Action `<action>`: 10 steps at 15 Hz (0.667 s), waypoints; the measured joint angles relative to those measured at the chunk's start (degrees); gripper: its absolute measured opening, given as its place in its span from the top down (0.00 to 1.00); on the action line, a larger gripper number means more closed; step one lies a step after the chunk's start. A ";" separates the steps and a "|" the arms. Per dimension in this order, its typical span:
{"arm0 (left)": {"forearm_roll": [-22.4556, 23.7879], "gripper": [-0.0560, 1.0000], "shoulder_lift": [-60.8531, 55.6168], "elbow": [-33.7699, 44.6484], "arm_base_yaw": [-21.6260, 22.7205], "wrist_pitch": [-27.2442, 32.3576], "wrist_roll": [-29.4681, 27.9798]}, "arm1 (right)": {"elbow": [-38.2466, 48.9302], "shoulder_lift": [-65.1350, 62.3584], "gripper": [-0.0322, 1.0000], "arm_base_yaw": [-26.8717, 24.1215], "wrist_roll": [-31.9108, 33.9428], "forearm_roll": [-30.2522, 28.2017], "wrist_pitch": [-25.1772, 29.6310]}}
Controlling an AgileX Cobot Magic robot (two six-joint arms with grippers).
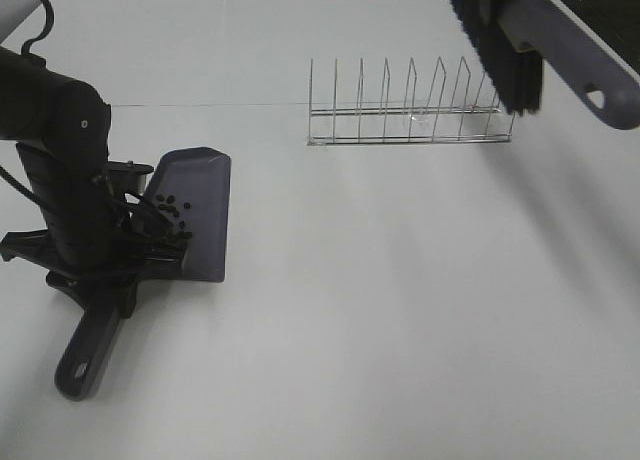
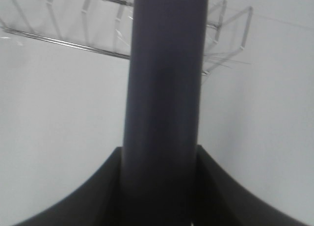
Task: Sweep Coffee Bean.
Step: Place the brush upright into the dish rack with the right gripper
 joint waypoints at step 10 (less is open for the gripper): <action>0.00 0.64 0.00 0.00 0.00 0.00 0.00 | 17.25 0.00 0.70 -7.68 -0.06 6.76 -4.81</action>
